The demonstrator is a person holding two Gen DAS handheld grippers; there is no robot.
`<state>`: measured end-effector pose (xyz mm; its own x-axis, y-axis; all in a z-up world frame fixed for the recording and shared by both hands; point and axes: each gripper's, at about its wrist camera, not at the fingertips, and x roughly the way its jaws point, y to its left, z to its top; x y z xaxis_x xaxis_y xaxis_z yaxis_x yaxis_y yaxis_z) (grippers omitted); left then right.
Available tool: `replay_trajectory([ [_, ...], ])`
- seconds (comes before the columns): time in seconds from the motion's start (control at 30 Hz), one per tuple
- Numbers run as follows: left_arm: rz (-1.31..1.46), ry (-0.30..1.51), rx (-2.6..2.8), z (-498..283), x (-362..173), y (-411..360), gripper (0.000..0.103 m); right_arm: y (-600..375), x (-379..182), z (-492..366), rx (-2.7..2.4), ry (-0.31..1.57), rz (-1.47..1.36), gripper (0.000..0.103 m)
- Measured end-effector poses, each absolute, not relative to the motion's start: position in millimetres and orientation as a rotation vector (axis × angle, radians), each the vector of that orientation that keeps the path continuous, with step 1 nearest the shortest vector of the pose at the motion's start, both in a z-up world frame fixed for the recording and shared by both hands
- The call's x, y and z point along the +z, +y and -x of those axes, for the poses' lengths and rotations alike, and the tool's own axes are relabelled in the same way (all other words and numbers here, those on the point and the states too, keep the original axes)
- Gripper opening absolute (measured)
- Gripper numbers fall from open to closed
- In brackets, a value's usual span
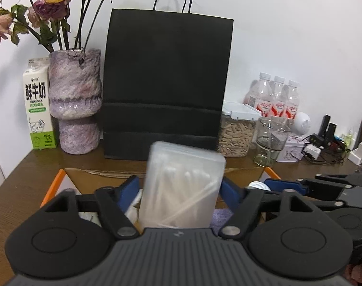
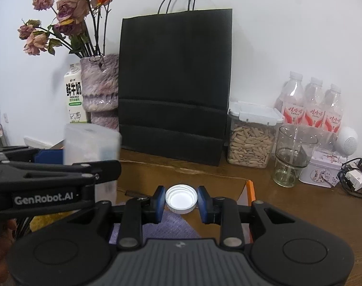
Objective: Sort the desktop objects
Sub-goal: 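Carry the swab box over the box with the left tool while the right tool carries the cap, then release the swab box into the box with the left tool while the right tool releases the cap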
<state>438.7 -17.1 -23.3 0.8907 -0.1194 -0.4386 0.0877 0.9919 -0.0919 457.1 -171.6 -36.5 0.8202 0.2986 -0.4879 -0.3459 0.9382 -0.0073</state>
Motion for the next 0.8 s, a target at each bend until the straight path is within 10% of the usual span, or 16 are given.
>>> replay_trajectory([
  [0.17,0.054,0.444,-0.087,-430.2,-20.5,-16.5,0.1,-172.8,-34.8,-453.4,0.347,0.512,0.098,0.034],
  [0.43,0.06,0.451,-0.091,-418.4,-18.0,-10.1,0.103,-175.9,-32.1,-444.8,0.328,0.51,0.121,0.084],
  [0.8,0.069,0.463,-0.064,-413.2,-17.7,-1.3,0.103,-173.4,-30.6,-441.4,0.329,0.511,0.137,0.092],
])
